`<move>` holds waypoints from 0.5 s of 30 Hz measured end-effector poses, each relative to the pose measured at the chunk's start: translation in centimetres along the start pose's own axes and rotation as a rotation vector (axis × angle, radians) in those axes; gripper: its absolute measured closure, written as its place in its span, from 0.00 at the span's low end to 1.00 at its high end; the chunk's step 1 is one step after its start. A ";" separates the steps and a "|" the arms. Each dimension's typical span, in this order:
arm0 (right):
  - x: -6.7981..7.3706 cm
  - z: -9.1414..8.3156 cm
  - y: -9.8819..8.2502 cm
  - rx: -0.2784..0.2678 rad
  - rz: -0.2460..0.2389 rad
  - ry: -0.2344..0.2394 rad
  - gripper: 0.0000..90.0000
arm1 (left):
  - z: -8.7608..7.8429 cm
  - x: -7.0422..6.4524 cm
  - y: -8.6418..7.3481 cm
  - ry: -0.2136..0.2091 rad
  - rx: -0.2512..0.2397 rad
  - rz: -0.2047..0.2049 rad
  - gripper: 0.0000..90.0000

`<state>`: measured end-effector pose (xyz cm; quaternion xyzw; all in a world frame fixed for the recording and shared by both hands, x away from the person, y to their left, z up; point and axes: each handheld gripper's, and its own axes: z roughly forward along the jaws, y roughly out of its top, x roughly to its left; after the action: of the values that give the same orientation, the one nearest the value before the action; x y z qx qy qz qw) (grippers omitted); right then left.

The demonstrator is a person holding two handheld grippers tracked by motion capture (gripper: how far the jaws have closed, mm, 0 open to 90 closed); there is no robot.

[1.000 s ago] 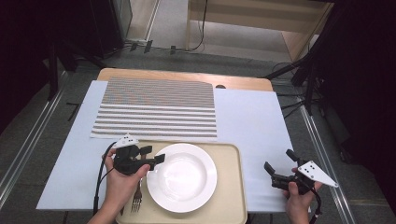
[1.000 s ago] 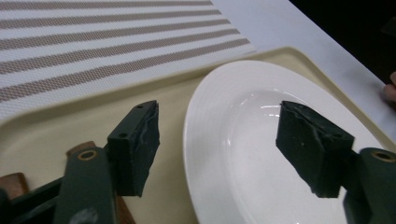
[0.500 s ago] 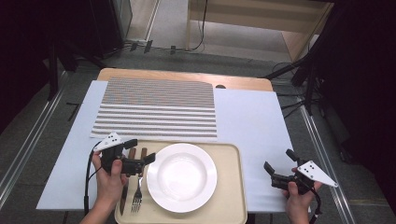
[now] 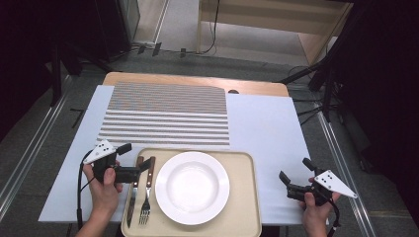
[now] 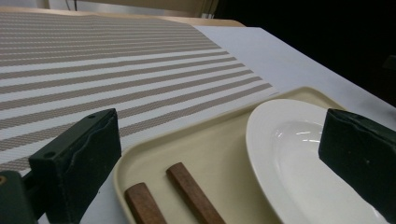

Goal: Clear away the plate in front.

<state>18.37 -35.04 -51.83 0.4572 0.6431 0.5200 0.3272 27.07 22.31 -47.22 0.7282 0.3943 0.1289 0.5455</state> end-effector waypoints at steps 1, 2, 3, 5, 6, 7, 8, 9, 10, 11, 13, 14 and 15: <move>0.0 0.0 0.0 0.000 -0.001 0.000 0.00 | -0.1 0.2 0.0 0.009 -0.005 0.001 0.00; 0.0 0.0 0.0 0.001 -0.003 -0.001 0.00 | -0.3 0.4 -0.1 0.011 -0.007 0.006 0.00; 0.0 0.1 0.0 0.001 -0.004 0.000 0.00 | -0.5 0.6 -0.1 0.016 -0.009 0.006 0.00; 0.0 0.1 0.0 0.001 -0.010 -0.003 0.00 | -0.9 1.0 -0.2 0.027 -0.011 0.008 0.00; 0.0 0.1 0.0 0.000 -0.009 -0.002 0.00 | -1.1 1.2 -0.2 0.033 -0.015 0.008 0.00; 0.0 0.1 0.0 -0.001 -0.009 -0.003 0.00 | -1.3 1.4 -0.2 0.034 -0.015 0.017 0.00; 0.0 0.1 0.0 0.000 -0.007 -0.002 0.00 | -1.5 1.6 -0.3 0.035 -0.015 0.016 0.00; -0.1 0.1 0.0 -0.001 -0.010 -0.002 0.00 | -1.6 1.8 -0.3 0.039 -0.017 0.024 0.00; 0.0 0.1 0.0 -0.001 -0.009 -0.002 0.00 | -1.9 1.9 -0.4 0.045 -0.019 0.027 0.00; 0.0 0.1 0.0 -0.001 -0.009 -0.002 0.00 | -2.1 2.1 -0.5 0.050 -0.023 0.030 0.00; 0.0 0.1 0.0 0.001 -0.009 -0.002 0.00 | -2.4 2.5 -0.6 0.059 -0.028 0.027 0.00; 0.0 0.1 0.0 0.000 -0.010 -0.003 0.00 | -2.6 2.7 -0.8 0.066 -0.034 0.025 0.00; 0.0 0.1 0.0 0.000 -0.011 -0.004 0.00 | -2.8 2.9 -0.8 0.073 -0.036 0.025 0.00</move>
<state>18.49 -35.03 -51.84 0.4546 0.6448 0.5175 0.3313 26.88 26.36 -47.63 0.7179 0.4024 0.1690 0.5423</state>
